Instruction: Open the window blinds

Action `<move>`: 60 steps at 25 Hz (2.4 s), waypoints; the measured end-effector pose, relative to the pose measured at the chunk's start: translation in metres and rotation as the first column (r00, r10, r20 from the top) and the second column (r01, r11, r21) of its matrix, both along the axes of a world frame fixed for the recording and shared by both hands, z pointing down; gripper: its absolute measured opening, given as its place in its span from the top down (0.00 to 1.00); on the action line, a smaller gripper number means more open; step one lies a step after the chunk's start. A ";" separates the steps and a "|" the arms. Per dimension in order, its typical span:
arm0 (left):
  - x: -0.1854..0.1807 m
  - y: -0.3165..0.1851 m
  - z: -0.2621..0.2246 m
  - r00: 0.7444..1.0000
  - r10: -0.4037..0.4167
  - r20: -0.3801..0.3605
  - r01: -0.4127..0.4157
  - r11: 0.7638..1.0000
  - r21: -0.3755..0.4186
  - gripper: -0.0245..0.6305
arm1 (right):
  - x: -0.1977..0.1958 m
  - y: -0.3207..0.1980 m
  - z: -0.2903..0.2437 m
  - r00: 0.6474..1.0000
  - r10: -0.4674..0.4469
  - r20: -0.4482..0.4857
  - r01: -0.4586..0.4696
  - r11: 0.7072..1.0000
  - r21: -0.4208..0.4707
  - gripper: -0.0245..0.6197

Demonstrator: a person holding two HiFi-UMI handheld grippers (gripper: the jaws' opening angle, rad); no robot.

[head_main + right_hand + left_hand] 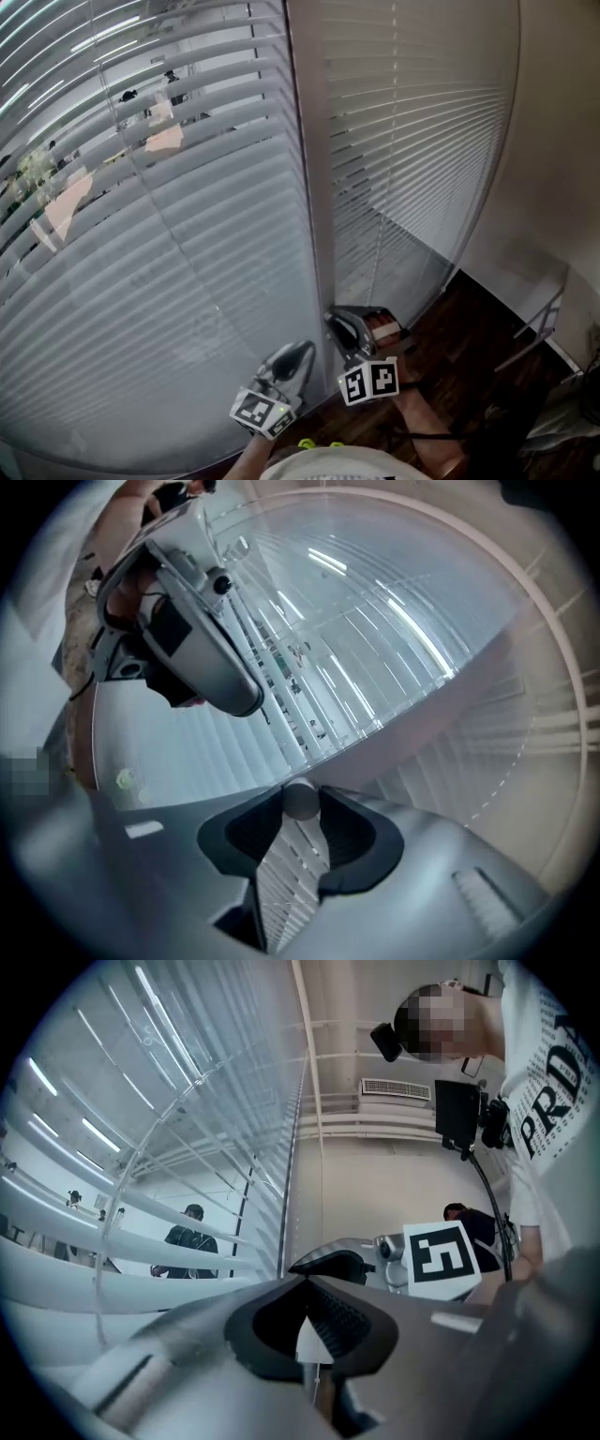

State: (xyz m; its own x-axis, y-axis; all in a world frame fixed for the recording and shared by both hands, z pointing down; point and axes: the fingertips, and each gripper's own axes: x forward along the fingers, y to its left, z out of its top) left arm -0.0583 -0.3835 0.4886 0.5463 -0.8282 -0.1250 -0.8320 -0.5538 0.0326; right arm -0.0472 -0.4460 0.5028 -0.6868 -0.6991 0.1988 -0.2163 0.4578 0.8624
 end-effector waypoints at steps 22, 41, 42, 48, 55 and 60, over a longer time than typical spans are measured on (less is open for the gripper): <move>0.000 0.000 0.002 1.000 0.018 -0.008 -0.018 1.000 -0.013 0.98 | 0.006 -0.011 -0.004 0.851 0.211 0.480 0.140 0.791 -0.596 0.76; 0.004 -0.001 0.005 0.999 0.040 -0.006 -0.040 0.999 -0.009 0.98 | 0.008 -0.012 -0.005 0.790 0.240 0.564 0.234 0.733 -0.639 0.75; 0.004 -0.001 0.006 0.999 0.043 -0.004 -0.043 0.999 -0.006 0.98 | 0.008 -0.012 -0.005 0.801 0.230 0.553 0.218 0.748 -0.627 0.75; 0.003 -0.003 0.001 0.999 0.030 -0.014 -0.031 0.999 -0.010 0.98 | 0.005 -0.001 -0.009 0.910 0.103 0.402 0.128 0.852 -0.507 0.74; 0.003 -0.006 0.000 0.999 0.029 -0.013 -0.029 1.000 -0.011 0.98 | 0.000 0.007 -0.004 1.000 -0.023 0.002 0.024 0.993 -0.119 0.70; 0.007 -0.004 0.000 0.999 0.034 -0.012 -0.034 0.999 -0.014 0.98 | 0.001 0.002 -0.002 0.995 0.010 -0.096 -0.007 0.999 0.031 0.75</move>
